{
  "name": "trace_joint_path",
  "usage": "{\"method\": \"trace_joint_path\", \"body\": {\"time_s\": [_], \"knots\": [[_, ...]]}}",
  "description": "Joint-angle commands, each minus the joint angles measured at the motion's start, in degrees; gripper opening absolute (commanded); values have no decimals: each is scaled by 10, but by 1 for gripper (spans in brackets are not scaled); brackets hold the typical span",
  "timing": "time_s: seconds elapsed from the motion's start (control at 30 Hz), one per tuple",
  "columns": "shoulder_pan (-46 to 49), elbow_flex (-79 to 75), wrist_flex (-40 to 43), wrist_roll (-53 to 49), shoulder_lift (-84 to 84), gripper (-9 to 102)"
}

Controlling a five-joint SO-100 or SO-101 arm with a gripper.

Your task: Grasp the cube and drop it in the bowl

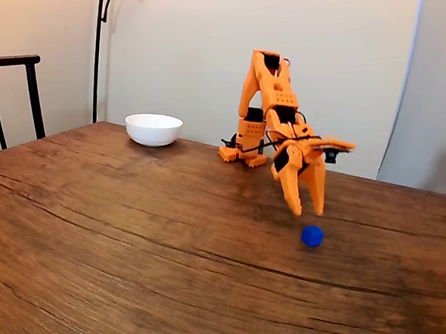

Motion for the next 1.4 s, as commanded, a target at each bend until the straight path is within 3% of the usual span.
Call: {"method": "trace_joint_path", "body": {"time_s": [0.0,0.2,0.47,1.1,1.37], "knots": [[-14,-17,-49,-2,-13,29],[-41,-16,-105,-3,-65,40],[-51,-16,-108,-31,-98,52],[-63,27,-109,-79,-103,51],[-54,27,-105,-77,-104,34]]}}
